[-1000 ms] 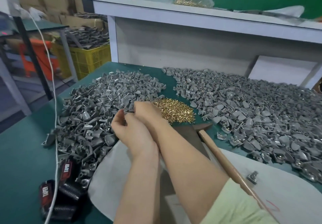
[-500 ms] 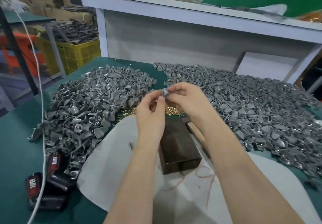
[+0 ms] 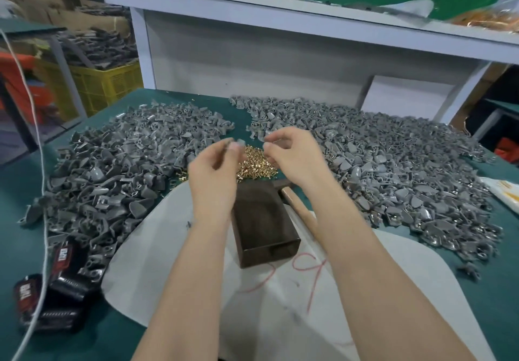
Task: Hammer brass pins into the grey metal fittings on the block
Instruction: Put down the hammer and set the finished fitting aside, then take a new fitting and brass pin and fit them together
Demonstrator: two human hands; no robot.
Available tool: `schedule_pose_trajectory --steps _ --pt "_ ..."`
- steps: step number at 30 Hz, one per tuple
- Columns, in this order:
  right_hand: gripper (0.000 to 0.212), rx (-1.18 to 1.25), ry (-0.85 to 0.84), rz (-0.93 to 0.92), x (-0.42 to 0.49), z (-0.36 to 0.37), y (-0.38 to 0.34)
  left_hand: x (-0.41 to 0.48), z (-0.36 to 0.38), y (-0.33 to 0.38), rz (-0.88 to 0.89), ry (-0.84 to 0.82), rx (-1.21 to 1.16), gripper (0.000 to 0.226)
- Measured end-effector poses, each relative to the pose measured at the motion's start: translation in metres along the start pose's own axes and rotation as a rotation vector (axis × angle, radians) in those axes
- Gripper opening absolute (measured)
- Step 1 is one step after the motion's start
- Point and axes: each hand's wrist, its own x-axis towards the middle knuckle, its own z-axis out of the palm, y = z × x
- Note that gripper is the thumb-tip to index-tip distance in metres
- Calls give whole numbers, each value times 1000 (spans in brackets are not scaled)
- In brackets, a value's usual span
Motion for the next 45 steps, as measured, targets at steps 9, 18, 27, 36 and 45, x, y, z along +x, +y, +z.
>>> schedule_pose_trajectory --steps 9,18,27,36,45 --pt "25 -786 -328 135 48 84 12 6 -11 4 -236 294 -499 13" --pt "29 -832 -420 179 60 104 5 7 -9 3 -263 303 -501 14" --pt "6 -681 -385 215 58 102 5 6 -6 2 -255 262 -466 11" --pt "22 -720 -309 202 55 101 7 6 -5 3 -245 260 -462 12" --pt "26 -759 -301 144 53 101 6 6 -6 1 -252 276 -445 12"
